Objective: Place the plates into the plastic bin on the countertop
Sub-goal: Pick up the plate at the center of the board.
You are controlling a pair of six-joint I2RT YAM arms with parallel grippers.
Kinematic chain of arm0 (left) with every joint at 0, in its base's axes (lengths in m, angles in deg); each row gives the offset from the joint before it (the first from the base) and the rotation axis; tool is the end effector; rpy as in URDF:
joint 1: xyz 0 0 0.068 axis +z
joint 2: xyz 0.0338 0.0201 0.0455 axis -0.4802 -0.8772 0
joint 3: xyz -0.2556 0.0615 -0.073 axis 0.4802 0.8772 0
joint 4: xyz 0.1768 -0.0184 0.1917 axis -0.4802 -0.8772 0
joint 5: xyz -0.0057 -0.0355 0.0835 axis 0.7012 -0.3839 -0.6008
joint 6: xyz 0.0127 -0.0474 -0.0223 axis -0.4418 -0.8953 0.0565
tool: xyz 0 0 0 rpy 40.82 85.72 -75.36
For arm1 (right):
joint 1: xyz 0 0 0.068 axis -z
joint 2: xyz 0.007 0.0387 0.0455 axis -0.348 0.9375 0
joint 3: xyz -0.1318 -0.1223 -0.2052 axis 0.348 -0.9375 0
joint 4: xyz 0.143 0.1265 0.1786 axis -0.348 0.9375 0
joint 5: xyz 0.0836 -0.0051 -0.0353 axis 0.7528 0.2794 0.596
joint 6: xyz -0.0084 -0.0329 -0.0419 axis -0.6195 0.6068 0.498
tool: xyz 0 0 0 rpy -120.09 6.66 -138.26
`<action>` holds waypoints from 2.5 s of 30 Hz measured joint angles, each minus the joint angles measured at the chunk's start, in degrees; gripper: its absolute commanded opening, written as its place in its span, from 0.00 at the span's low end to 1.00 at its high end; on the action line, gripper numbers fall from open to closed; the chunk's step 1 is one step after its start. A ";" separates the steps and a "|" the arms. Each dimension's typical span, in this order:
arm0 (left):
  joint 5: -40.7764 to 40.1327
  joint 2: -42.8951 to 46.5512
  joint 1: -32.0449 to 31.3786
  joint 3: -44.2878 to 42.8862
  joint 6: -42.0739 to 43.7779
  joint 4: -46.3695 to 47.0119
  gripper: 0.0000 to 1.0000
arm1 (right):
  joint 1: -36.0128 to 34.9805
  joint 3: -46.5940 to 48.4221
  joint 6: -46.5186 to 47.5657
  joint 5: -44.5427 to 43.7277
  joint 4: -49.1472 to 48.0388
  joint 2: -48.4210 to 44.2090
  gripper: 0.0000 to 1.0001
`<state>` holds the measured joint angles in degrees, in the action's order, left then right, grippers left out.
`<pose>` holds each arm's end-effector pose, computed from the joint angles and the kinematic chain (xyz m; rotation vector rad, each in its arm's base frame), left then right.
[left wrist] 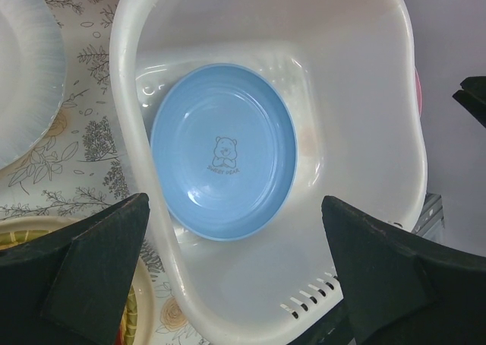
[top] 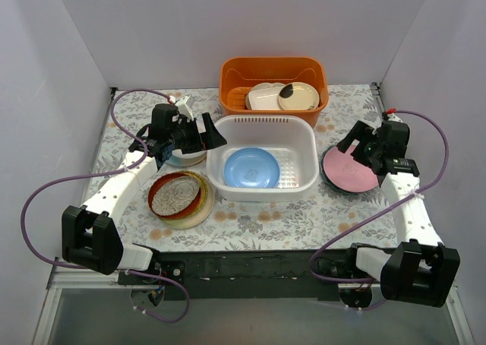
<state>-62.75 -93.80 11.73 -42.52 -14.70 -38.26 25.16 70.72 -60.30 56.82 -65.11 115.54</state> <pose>0.2847 -0.1015 0.3002 -0.7556 2.3175 -1.1772 0.2498 -0.0177 0.2932 0.4968 2.1034 0.2967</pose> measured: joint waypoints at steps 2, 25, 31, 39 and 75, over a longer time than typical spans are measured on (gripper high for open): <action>0.13 0.00 0.00 0.00 -0.09 0.00 0.98 | 1.49 -1.36 -0.26 0.02 0.04 -0.85 0.96; 2.58 0.00 0.39 0.74 -0.55 1.14 0.98 | 19.98 -13.62 -1.18 5.01 0.87 -3.39 0.97; 2.99 0.00 0.46 0.74 -0.59 1.42 0.98 | 20.76 -14.12 -1.22 7.10 0.50 -3.30 0.95; 3.26 0.00 0.76 0.76 -0.76 1.66 0.98 | 21.14 -14.88 -1.64 8.61 -2.08 -2.64 0.87; 4.90 0.00 1.49 1.22 -1.18 2.12 0.98 | 21.73 -14.32 -0.66 4.11 -2.16 -8.90 0.61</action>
<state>-57.85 -93.80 13.21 -41.29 -15.88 -36.14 46.89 56.41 -60.96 60.93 -67.27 106.64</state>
